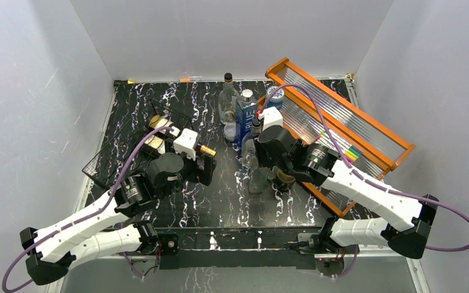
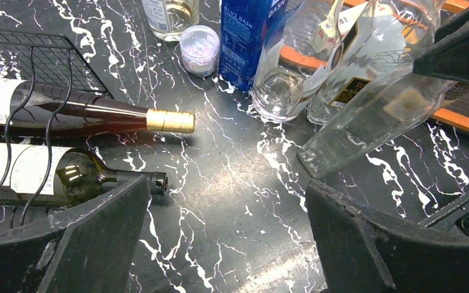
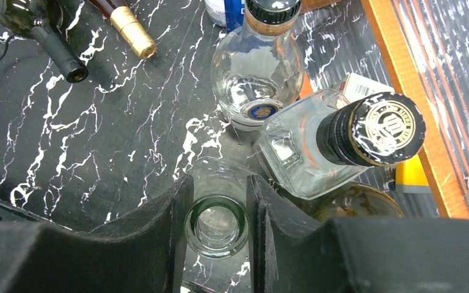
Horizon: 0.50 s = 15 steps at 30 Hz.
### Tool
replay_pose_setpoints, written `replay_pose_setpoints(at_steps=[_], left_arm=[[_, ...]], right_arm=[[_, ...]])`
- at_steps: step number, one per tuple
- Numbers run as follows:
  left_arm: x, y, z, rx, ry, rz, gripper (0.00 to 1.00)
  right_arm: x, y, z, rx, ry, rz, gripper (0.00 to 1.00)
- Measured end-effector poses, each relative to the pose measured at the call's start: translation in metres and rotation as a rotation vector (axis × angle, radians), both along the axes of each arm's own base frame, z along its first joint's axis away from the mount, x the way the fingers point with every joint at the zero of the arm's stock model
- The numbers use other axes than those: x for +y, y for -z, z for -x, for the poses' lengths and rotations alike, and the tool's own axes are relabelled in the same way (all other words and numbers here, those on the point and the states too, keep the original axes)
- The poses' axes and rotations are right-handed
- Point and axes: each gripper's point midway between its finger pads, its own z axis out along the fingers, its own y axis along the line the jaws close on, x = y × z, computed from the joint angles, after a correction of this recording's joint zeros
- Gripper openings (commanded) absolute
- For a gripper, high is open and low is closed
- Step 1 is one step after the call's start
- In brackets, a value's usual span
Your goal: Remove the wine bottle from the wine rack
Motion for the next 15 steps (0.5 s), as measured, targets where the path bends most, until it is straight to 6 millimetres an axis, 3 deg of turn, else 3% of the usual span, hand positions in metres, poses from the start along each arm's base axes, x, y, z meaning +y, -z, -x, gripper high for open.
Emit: replay_pose_setpoints(at_steps=[3, 11, 15], left_arm=[[0.001, 0.001, -0.001, 0.002, -0.006, -0.017, 0.98], [0.013, 0.005, -0.020, 0.019, -0.096, -0.074, 0.98], [0.033, 0.004, -0.044, 0.053, -0.178, -0.064, 0.98]], right_arm=[[-0.003, 0.000, 0.002, 0.001, 0.000, 0.007, 0.30], [-0.026, 0.001, 0.008, 0.003, 0.022, 0.071, 0.29], [-0.030, 0.001, 0.009, 0.004, 0.026, 0.081, 0.46]])
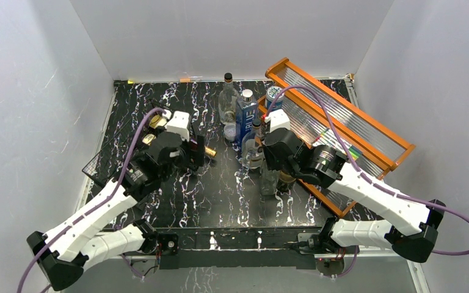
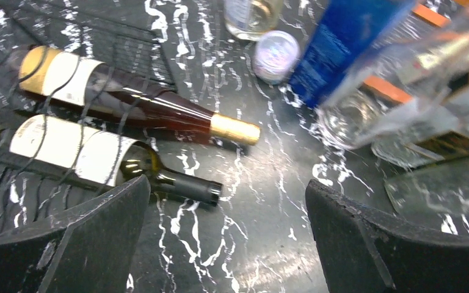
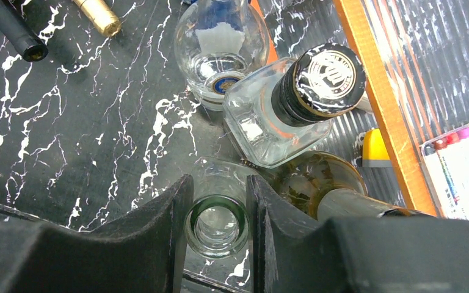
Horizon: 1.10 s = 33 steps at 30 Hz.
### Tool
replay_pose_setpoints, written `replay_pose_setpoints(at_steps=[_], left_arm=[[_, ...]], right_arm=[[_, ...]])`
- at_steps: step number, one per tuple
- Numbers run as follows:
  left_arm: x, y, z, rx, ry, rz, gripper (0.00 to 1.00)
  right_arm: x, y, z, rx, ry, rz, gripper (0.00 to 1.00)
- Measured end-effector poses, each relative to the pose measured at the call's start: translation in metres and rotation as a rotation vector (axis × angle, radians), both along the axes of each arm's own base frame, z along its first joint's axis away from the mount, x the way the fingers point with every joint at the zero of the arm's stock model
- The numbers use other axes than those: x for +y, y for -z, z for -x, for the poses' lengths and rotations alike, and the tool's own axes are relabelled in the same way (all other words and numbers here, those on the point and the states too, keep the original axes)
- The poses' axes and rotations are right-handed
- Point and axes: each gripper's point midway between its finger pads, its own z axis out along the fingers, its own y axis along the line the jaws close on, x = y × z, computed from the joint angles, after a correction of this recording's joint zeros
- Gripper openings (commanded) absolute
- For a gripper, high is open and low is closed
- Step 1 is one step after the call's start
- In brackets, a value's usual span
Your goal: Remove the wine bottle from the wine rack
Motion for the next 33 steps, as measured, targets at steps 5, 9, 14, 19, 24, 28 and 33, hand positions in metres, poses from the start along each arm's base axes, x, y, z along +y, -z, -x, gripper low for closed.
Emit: replay_pose_setpoints(at_steps=[5, 9, 14, 19, 24, 28, 33], left_arm=[[0.021, -0.004, -0.019, 0.014, -0.071, -0.004, 0.98], [0.021, -0.022, -0.026, -0.017, -0.071, -0.005, 0.98], [0.024, -0.032, -0.036, -0.043, -0.086, -0.012, 0.98], [0.045, -0.033, -0.047, -0.048, -0.152, -0.020, 0.98], [0.082, -0.020, -0.061, -0.025, -0.261, -0.013, 0.98], [0.117, 0.001, -0.069, 0.025, -0.354, -0.019, 0.98], [0.147, 0.023, -0.071, 0.062, -0.452, -0.014, 0.98]], right_arm=[[0.000, 0.000, 0.000, -0.002, -0.001, -0.001, 0.67], [0.001, -0.004, 0.001, -0.005, -0.016, -0.006, 0.82], [0.012, -0.023, 0.003, -0.024, -0.087, -0.044, 0.98], [0.029, -0.054, 0.005, -0.057, -0.181, -0.100, 0.98], [0.062, -0.082, -0.002, -0.072, -0.280, -0.131, 0.98], [0.097, -0.081, -0.007, -0.044, -0.353, -0.147, 0.98], [0.133, -0.060, -0.004, 0.020, -0.437, -0.161, 0.98]])
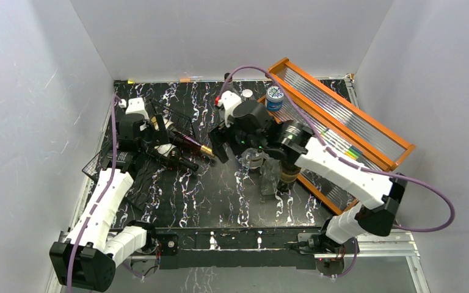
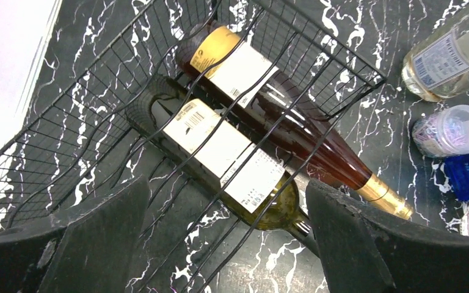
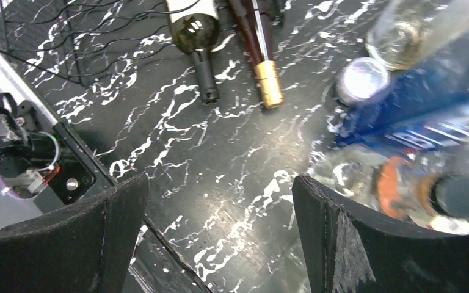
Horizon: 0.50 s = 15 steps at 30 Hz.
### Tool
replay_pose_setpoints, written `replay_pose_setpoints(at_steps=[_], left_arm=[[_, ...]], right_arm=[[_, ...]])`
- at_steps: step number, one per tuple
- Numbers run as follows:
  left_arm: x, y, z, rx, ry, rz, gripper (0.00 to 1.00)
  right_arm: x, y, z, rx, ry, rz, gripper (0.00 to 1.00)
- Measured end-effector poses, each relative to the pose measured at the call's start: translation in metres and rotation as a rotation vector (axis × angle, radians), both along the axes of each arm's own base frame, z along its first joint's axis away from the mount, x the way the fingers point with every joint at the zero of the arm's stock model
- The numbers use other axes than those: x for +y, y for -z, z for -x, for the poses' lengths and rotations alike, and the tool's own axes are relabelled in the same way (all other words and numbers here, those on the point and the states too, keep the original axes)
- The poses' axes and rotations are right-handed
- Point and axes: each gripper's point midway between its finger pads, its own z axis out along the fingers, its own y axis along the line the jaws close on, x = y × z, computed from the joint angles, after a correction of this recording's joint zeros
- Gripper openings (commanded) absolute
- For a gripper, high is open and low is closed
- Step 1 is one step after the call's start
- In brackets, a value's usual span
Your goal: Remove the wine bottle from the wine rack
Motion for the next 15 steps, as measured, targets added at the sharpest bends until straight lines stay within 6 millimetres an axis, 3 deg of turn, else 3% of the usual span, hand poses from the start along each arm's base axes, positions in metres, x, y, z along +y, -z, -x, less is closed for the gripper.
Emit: replay_pose_setpoints(at_steps=[3, 7, 11, 13, 14, 15], left_arm=[[0.009, 0.013, 0.001, 0.020, -0.025, 0.014, 0.98], [0.013, 0.025, 0.002, 0.031, -0.041, 0.015, 0.98], [0.016, 0.020, 0.002, 0.013, -0.057, 0.012, 0.98], [0.018, 0.013, 0.004, -0.012, -0.064, 0.012, 0.98], [0.019, 0.009, 0.005, -0.029, -0.069, 0.012, 0.98], [0.019, 0.006, 0.004, -0.038, -0.071, 0.012, 0.98]], right_arm=[[0.022, 0.015, 0.003, 0.026, -0.041, 0.004, 0.98], [0.063, 0.061, 0.008, 0.076, -0.095, 0.060, 0.98], [0.093, 0.097, 0.001, 0.084, -0.108, 0.024, 0.98], [0.109, 0.124, 0.001, 0.086, -0.125, 0.019, 0.98], [0.129, 0.152, 0.000, 0.081, -0.143, 0.033, 0.98], [0.137, 0.181, 0.002, 0.090, -0.157, 0.076, 0.98]])
